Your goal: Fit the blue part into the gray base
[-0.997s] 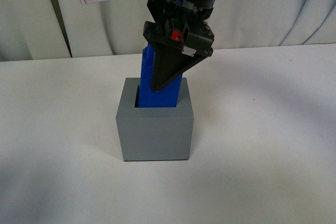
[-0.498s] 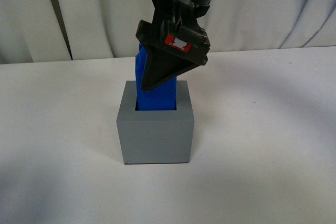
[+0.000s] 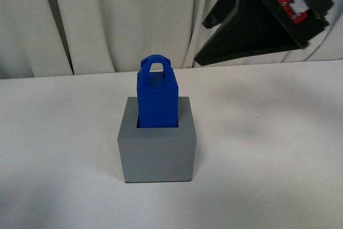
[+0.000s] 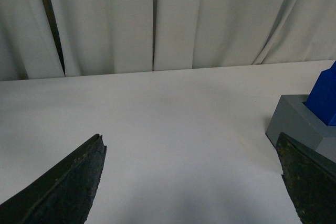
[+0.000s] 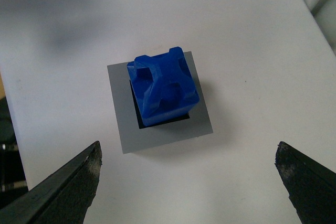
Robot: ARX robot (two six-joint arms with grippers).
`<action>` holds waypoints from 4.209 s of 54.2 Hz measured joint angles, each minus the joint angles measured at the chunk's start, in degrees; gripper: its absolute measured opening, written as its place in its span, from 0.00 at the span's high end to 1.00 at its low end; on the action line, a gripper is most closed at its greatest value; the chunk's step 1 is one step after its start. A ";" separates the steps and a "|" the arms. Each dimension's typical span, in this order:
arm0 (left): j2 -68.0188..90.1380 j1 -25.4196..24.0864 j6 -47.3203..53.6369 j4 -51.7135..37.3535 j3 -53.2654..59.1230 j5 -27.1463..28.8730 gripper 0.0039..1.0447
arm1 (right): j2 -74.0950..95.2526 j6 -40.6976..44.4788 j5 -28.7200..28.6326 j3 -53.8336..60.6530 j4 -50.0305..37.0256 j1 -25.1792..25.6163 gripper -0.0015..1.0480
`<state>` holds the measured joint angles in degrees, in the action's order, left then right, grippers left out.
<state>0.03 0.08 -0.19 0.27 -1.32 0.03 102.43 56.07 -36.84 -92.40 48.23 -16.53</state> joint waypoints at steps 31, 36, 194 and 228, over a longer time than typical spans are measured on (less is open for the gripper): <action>0.00 0.00 0.00 0.00 0.00 0.00 0.06 | -22.95 -22.82 -13.81 45.97 -45.66 18.23 0.07; 0.00 0.00 -0.02 0.00 0.00 0.00 0.06 | -24.09 -29.24 -11.93 51.65 -57.05 19.56 0.07; 0.00 0.00 0.00 0.00 0.00 -0.02 0.06 | -102.14 -55.45 36.74 92.06 -48.35 16.66 0.98; 0.00 0.00 0.00 0.00 0.00 -0.02 0.06 | -102.18 -55.43 36.72 92.06 -48.33 16.66 0.11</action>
<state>0.03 0.08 -0.19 0.27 -1.32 0.01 0.25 0.64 -0.12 -0.34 -0.10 0.12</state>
